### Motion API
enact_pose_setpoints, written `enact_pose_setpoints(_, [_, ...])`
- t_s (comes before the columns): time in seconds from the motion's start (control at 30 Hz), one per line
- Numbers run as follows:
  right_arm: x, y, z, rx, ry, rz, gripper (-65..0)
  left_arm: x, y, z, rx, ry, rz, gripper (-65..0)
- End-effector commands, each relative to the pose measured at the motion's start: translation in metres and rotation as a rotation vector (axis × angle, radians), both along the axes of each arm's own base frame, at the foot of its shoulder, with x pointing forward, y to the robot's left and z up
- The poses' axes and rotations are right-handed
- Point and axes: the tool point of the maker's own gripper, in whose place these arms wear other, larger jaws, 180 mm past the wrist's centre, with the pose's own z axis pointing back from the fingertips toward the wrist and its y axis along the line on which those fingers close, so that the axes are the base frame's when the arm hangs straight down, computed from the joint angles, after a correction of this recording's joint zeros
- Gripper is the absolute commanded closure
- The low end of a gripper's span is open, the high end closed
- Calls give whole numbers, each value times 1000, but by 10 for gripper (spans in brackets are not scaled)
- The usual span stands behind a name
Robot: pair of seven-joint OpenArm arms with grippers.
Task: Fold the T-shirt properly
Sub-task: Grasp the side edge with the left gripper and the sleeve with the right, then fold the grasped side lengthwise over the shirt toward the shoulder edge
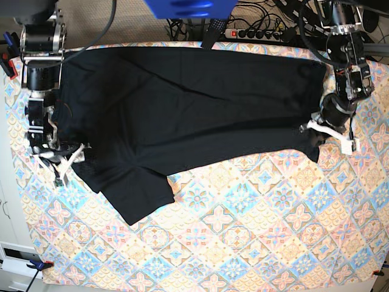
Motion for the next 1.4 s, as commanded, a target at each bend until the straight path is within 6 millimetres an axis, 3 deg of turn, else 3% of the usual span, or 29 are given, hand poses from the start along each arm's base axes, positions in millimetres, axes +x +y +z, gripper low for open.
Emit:
enact_pose_setpoints(0.0, [24, -4, 21, 1, -76, 4, -403, 8, 6, 17, 21, -56, -2, 0])
enact_pose_setpoints(0.2, [38, -14, 12, 38, -98, -35, -403, 3, 7, 14, 22, -46, -1, 0])
enact_pose_setpoints(0.33, [43, -4, 4, 117, -106, 23, -401, 0, 4, 17, 27, -50, -8, 0])
enact_pose_setpoints(0.57, [51, -16, 5, 146, -153, -18, -403, -5, 4, 15, 29, -40, -11, 0])
enact_pose_setpoints(1.1, [33, -21, -22, 187, -134, -69, -392, -5, 4, 15, 28, -41, -10, 0])
enact_pose_setpoints(1.23, [32, -17, -22, 200, -130, -54, -268, -5, 4, 15, 28, -41, -10, 0])
enact_pose_setpoints(1.37, [30, 9, -19, 297, -121, 61, -89, -5, 4, 15, 28, -41, -10, 0])
